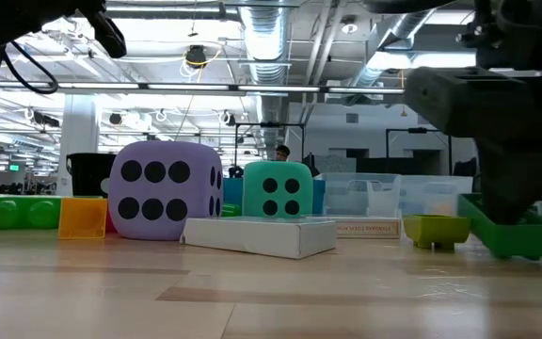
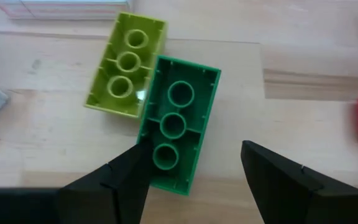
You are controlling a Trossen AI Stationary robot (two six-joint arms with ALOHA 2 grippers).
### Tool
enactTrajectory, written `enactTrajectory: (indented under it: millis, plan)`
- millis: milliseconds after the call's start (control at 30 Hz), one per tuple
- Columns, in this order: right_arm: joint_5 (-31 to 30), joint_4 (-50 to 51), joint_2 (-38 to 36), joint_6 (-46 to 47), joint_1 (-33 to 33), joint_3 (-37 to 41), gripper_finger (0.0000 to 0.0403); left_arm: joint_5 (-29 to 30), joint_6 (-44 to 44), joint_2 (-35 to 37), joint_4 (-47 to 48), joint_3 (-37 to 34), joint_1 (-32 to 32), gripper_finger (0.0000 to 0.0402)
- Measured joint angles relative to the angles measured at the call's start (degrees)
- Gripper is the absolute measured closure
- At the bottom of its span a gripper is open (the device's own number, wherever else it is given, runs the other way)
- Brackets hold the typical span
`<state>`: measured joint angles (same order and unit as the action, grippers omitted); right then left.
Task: Pick & Place Toys
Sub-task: Put the small green game piece into the right transparent bin
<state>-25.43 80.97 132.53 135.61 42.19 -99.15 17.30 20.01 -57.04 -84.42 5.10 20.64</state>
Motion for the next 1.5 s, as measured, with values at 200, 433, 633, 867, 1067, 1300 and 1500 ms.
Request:
enactTrajectory:
  millis: [200,433,633,867,1067,1300,1500]
  plan:
    - [-0.18,-0.87,0.0,-0.13,0.0,0.0,0.0164,0.0,0.0,0.0,0.0,0.0,0.0,0.0401]
    - [-1.27,1.18,0.0,-0.15,0.23,-0.35,0.0164,-0.01,0.0,0.0,-0.02,0.0,-0.01,0.0401]
    - [-1.84,7.11,0.0,-0.15,0.5,-3.86,0.0164,-0.04,-0.02,0.0,-0.02,0.0,-0.02,0.0401]
    - [-4.53,9.01,-0.04,-0.15,0.5,-6.06,0.0164,-0.04,-0.01,0.0,-0.04,0.0,-0.04,0.0401]
    - [-7.47,9.05,-0.04,-1.11,0.02,-6.14,0.0164,-0.04,-0.02,0.0,-0.04,0.0,-0.04,0.0401]
    - [-12.9,9.08,-0.68,-4.79,-2.31,-5.79,0.017,-0.02,-0.02,0.0,-0.02,0.0,-0.04,0.0401]
    - [-16.86,9.05,-1.7,-12.82,-5.89,-5.73,0.0215,-0.13,-0.02,0.0,-0.01,0.0,-0.04,0.0401]
